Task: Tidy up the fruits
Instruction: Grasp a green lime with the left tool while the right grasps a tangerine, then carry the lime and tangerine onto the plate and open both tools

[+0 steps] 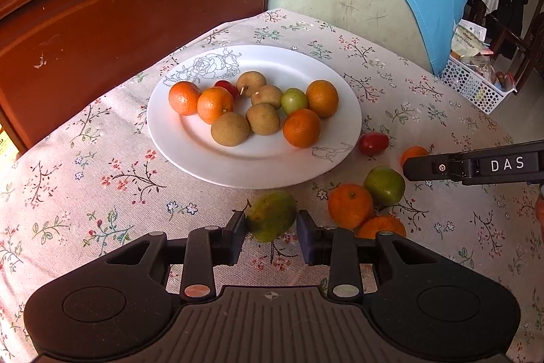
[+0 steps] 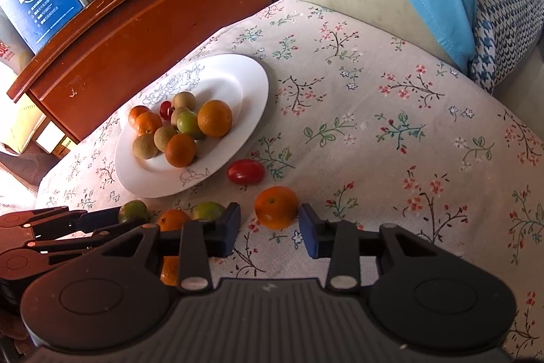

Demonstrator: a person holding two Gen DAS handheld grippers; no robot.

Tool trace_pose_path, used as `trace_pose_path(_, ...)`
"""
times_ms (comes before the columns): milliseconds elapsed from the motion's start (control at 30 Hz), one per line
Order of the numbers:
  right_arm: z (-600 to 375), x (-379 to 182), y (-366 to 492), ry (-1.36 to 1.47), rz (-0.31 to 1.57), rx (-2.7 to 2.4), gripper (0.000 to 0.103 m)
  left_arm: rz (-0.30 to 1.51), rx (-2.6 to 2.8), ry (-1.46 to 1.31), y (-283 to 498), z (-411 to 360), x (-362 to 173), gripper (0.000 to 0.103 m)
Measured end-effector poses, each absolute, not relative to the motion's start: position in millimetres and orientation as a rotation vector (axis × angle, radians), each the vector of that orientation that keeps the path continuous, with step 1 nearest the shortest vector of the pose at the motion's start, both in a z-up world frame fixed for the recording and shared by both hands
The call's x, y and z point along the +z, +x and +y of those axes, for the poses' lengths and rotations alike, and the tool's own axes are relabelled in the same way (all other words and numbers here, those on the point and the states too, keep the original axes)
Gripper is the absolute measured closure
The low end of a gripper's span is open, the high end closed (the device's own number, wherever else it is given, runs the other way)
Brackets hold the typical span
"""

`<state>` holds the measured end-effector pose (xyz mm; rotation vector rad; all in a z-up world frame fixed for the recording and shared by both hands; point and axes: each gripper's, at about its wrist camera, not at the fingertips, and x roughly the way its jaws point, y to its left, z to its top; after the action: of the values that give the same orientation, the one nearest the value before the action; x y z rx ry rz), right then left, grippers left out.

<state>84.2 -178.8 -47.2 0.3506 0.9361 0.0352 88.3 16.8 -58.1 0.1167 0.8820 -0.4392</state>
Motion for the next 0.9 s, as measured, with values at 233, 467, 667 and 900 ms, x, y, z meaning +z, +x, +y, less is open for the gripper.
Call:
trace_pose_path(233, -178, -51, 86, 0.341, 0.939, 0.025, 0.073, 0.868, -0.435, 0.122, 90, 14, -58, 0.073)
trace_pose_path(467, -179, -51, 87, 0.342, 0.937, 0.027, 0.075, 0.879, -0.423, 0.118, 88, 15, -56, 0.073)
trace_pose_path(667, -178, -48, 86, 0.338, 0.931, 0.038, 0.075, 0.878, -0.415, 0.096, 87, 17, -51, 0.073)
trace_pose_path(900, -177, -35, 85, 0.363, 0.886, 0.077, 0.075, 0.834, -0.399, 0.052, 85, 24, -33, 0.073)
